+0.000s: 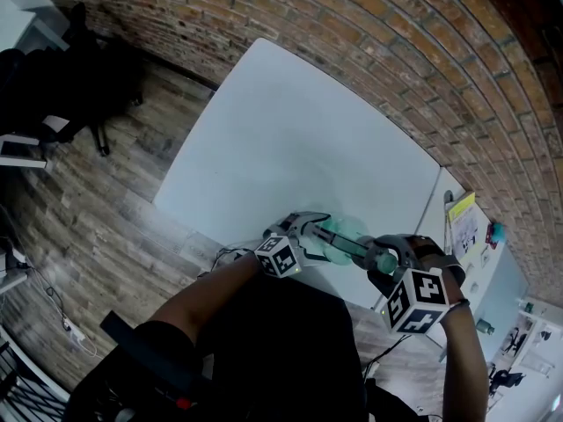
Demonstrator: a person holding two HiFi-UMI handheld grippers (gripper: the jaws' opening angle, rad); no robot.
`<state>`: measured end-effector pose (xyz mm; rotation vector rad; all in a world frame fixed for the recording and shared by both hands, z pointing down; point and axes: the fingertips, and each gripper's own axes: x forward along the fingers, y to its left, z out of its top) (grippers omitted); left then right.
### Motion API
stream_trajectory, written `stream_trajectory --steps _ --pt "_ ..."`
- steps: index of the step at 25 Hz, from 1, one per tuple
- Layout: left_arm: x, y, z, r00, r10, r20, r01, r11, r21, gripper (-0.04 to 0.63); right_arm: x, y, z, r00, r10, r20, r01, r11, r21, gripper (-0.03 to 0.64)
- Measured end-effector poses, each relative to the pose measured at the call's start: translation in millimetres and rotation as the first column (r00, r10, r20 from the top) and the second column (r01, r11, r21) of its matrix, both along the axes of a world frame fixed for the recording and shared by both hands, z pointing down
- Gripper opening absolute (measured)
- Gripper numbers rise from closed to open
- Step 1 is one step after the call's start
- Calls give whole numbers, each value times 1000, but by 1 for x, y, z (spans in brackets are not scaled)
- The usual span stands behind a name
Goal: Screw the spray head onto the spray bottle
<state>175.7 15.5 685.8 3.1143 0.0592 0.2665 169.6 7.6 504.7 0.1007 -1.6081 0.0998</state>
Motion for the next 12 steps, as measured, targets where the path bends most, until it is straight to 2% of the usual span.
stream_trajectory --steps 3,8,12 --pt "-2 0 -2 1000 -4 3 4 1000 -1 506 -1 0 0 999 42 6 -42 999 -6 259" --pt "-1 1 1 1000 -3 5 3 1000 5 506 0 -3 -1 977 200 72 -200 980 -5 259" --pt "-1 0 1 1000 -5 1 5 1000 7 506 -1 -3 -1 966 243 91 -245 970 1 259"
